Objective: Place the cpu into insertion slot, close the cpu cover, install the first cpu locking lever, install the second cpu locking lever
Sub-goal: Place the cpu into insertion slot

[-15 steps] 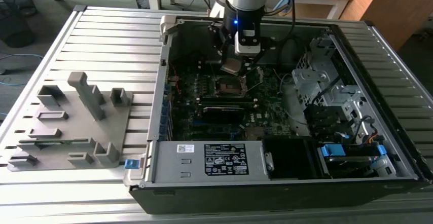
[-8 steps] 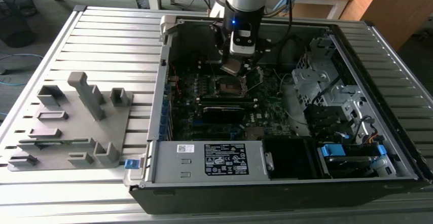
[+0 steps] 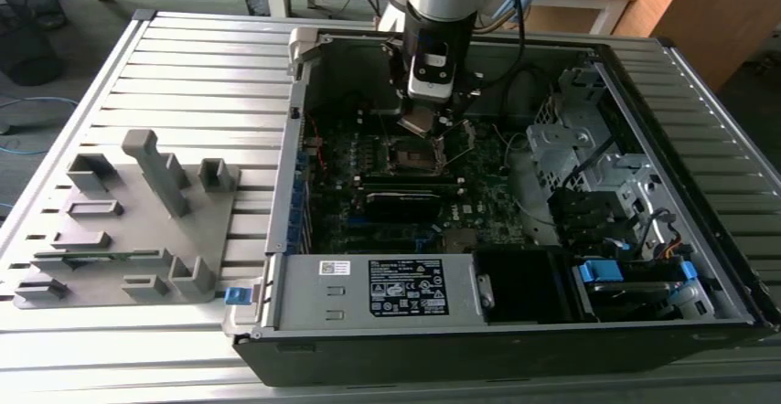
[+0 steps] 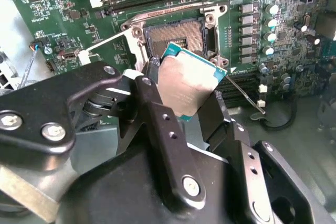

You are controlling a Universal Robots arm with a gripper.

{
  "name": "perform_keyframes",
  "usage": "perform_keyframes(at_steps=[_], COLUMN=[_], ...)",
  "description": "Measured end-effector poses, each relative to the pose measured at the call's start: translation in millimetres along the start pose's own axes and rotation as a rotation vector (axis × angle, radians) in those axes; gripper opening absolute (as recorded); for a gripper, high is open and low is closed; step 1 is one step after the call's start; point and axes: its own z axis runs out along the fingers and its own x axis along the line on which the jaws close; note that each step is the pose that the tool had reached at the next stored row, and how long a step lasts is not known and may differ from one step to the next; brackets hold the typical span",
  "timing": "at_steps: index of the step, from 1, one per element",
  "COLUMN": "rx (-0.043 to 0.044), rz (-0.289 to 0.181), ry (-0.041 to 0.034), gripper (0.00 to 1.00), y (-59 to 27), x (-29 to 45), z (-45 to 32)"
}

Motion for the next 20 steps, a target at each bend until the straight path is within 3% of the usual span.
perform_keyframes(at_steps=[3, 16, 20], rx=[-0.0003, -0.0003, -0.0015], rz=[0.020, 0.024, 0.093], ry=[-0.0016, -0.0020, -0.0075], gripper=[0.54, 0.54, 0.54], y=[0.0, -0.2, -0.3], x=[0.0, 0.0, -0.1], z=[0.0, 3.1, 4.3])
